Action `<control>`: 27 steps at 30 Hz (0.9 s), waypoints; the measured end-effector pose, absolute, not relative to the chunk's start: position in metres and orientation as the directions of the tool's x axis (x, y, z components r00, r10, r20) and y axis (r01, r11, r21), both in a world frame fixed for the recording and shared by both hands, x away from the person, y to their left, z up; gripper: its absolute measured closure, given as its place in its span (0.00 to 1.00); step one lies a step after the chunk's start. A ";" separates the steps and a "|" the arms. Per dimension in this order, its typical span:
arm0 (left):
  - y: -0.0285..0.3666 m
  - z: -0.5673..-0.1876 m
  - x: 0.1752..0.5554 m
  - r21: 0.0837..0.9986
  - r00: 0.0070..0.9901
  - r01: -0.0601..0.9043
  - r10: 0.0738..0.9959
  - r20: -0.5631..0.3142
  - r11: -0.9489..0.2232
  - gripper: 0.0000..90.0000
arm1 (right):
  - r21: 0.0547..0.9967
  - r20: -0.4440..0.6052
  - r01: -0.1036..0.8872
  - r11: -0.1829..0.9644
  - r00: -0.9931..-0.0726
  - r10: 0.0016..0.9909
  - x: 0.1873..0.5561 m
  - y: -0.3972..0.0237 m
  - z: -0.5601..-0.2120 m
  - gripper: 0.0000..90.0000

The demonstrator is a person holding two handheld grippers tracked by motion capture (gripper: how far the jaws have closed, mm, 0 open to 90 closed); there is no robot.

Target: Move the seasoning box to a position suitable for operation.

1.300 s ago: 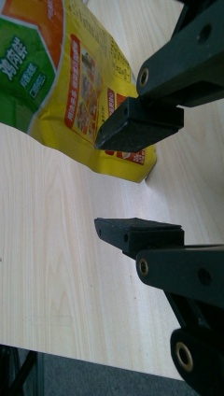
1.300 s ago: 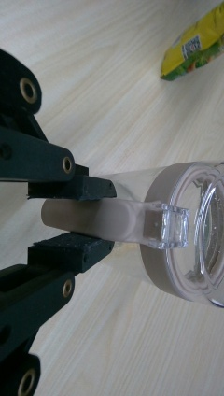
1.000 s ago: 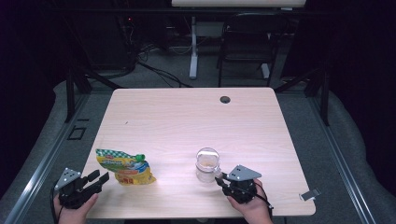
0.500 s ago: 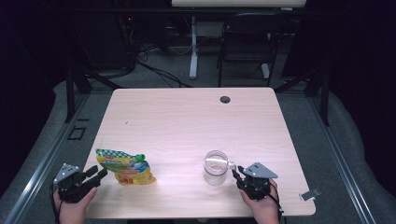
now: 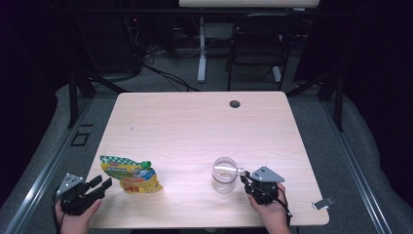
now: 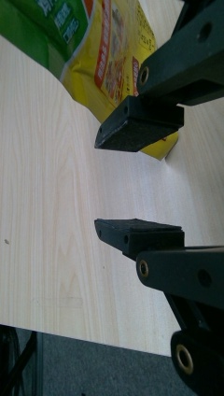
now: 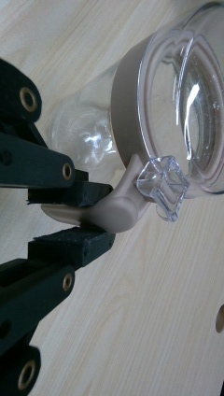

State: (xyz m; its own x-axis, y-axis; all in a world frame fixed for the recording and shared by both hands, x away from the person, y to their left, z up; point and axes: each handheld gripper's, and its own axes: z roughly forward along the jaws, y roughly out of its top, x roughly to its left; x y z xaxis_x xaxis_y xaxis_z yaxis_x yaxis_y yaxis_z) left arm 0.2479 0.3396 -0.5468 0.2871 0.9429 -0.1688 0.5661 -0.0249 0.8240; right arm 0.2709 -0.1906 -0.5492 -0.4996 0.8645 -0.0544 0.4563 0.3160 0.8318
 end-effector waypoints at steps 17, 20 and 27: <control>0.319 -0.536 0.226 0.830 0.344 0.551 0.929 -0.133 -0.085 0.61 | 0.829 -0.055 0.413 0.377 -0.611 0.790 0.267 -0.175 -0.549 0.86; 0.311 -0.535 0.219 0.830 0.369 0.549 0.920 -0.130 -0.103 0.62 | 0.831 -0.051 0.408 0.380 -0.623 0.780 0.267 -0.174 -0.550 0.86; 0.292 -0.530 0.202 0.828 0.428 0.545 0.893 -0.137 -0.135 0.63 | 0.830 -0.053 0.396 0.392 -0.645 0.762 0.265 -0.172 -0.550 0.86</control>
State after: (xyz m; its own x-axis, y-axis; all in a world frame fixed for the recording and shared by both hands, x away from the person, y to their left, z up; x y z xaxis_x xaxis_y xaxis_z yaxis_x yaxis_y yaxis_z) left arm 0.2025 0.2917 -0.5305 0.4285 0.8931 -0.1370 0.5449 -0.1345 0.8276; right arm 0.2651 -0.1716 -0.5496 -0.6449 0.7625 -0.0525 0.3964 0.3925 0.8299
